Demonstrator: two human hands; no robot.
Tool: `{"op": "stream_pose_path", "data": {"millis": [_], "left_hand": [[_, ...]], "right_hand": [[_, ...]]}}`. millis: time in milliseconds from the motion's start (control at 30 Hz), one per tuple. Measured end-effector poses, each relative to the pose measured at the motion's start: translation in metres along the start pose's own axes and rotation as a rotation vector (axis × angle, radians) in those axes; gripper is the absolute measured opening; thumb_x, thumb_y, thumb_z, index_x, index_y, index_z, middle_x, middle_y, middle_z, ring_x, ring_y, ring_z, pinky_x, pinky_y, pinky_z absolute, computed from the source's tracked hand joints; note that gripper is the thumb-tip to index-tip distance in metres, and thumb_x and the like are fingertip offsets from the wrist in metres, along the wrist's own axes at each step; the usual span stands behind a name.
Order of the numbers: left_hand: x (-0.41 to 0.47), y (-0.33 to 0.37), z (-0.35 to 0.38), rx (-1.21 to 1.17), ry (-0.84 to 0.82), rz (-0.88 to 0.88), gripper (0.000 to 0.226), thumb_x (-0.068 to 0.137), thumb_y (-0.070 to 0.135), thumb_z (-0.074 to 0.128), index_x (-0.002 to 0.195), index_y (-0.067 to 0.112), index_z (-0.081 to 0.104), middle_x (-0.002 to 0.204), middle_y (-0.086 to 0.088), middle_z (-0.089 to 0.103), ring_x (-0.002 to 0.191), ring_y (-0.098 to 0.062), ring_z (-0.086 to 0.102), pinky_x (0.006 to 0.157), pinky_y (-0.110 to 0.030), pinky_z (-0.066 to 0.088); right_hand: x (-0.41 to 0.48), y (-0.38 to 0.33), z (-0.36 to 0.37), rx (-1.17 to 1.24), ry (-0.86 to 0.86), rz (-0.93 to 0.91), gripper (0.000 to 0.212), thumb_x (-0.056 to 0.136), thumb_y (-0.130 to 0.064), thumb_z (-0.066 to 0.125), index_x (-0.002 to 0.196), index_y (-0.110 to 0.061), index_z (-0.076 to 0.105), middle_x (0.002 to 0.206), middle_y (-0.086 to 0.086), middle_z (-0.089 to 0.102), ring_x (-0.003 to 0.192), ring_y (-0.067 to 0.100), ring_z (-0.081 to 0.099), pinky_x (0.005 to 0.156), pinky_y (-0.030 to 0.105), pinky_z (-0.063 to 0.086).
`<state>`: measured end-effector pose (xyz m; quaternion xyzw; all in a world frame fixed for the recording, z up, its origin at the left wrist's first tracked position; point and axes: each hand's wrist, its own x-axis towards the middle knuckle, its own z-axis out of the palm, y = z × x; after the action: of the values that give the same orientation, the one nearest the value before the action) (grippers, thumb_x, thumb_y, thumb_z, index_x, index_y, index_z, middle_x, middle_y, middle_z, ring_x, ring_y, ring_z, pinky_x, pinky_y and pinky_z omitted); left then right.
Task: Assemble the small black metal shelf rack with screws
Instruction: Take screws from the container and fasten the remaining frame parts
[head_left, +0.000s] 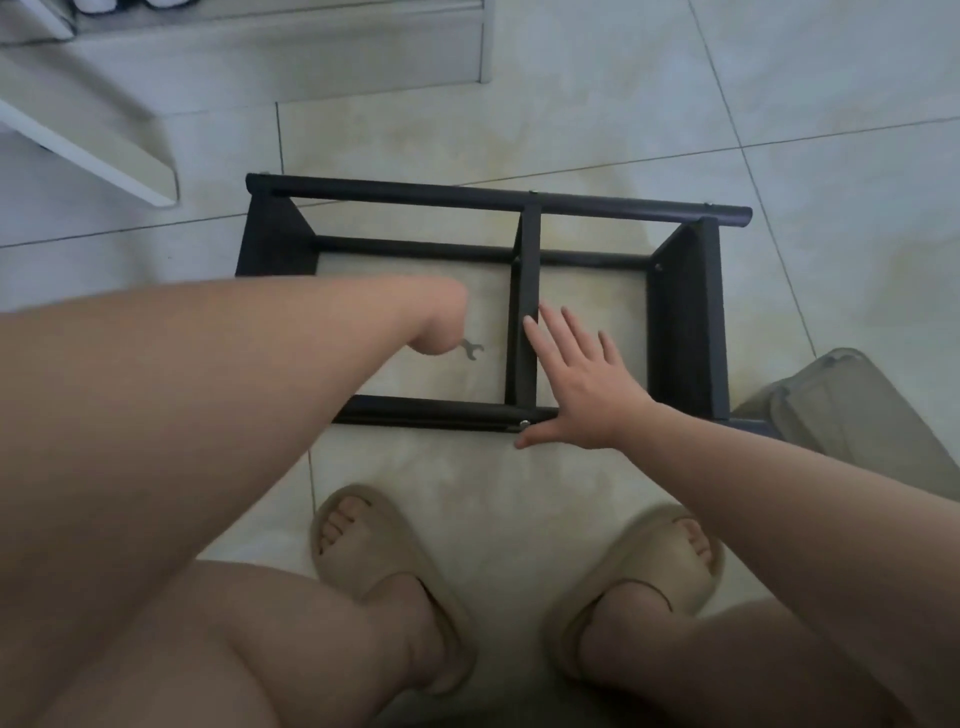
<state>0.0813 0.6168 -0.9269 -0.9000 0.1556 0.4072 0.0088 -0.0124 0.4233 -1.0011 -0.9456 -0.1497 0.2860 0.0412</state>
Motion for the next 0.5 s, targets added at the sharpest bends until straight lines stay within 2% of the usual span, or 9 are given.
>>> {"op": "stream_pose_path", "data": {"millis": [100, 233, 367, 500], "left_hand": [[0.005, -0.007, -0.001, 0.031, -0.006, 0.053, 0.023, 0.102, 0.014, 0.047, 0.114, 0.006, 0.064, 0.110, -0.010, 0.065, 0.096, -0.025, 0.059, 0.073, -0.031, 0.041], [0.018, -0.021, 0.017, -0.073, -0.097, 0.110, 0.015, 0.100, 0.016, 0.051, 0.094, 0.016, 0.065, 0.100, -0.003, 0.070, 0.089, -0.019, 0.062, 0.070, -0.031, 0.046], [0.037, -0.032, 0.039, -0.130, -0.157, 0.157, 0.017, 0.097, 0.021, 0.060, 0.081, 0.027, 0.061, 0.089, 0.006, 0.069, 0.081, -0.010, 0.059, 0.063, -0.026, 0.040], [0.055, -0.035, 0.063, -0.359, -0.159, 0.208, 0.013, 0.093, 0.022, 0.067, 0.084, 0.031, 0.069, 0.075, 0.012, 0.068, 0.075, -0.005, 0.063, 0.065, -0.023, 0.044]], "right_hand": [[0.014, -0.005, 0.002, -0.054, 0.038, -0.049, 0.138, 0.061, -0.100, 0.036, 0.159, -0.021, -0.021, 0.163, 0.001, -0.034, 0.152, 0.028, -0.026, 0.124, 0.060, -0.003], [0.023, -0.003, 0.010, -0.121, 0.075, -0.114, 0.134, 0.065, -0.103, 0.020, 0.159, -0.016, -0.018, 0.164, 0.005, -0.032, 0.152, 0.026, -0.027, 0.124, 0.058, -0.006], [0.023, -0.001, 0.018, -0.156, 0.119, -0.165, 0.130, 0.074, -0.100, 0.021, 0.160, -0.008, -0.011, 0.166, 0.008, -0.025, 0.152, 0.022, -0.028, 0.125, 0.055, -0.005], [0.025, 0.000, 0.021, -0.122, 0.141, -0.172, 0.127, 0.078, -0.095, 0.030, 0.161, -0.006, -0.007, 0.168, 0.009, -0.020, 0.153, 0.023, -0.023, 0.125, 0.055, -0.002]]}}
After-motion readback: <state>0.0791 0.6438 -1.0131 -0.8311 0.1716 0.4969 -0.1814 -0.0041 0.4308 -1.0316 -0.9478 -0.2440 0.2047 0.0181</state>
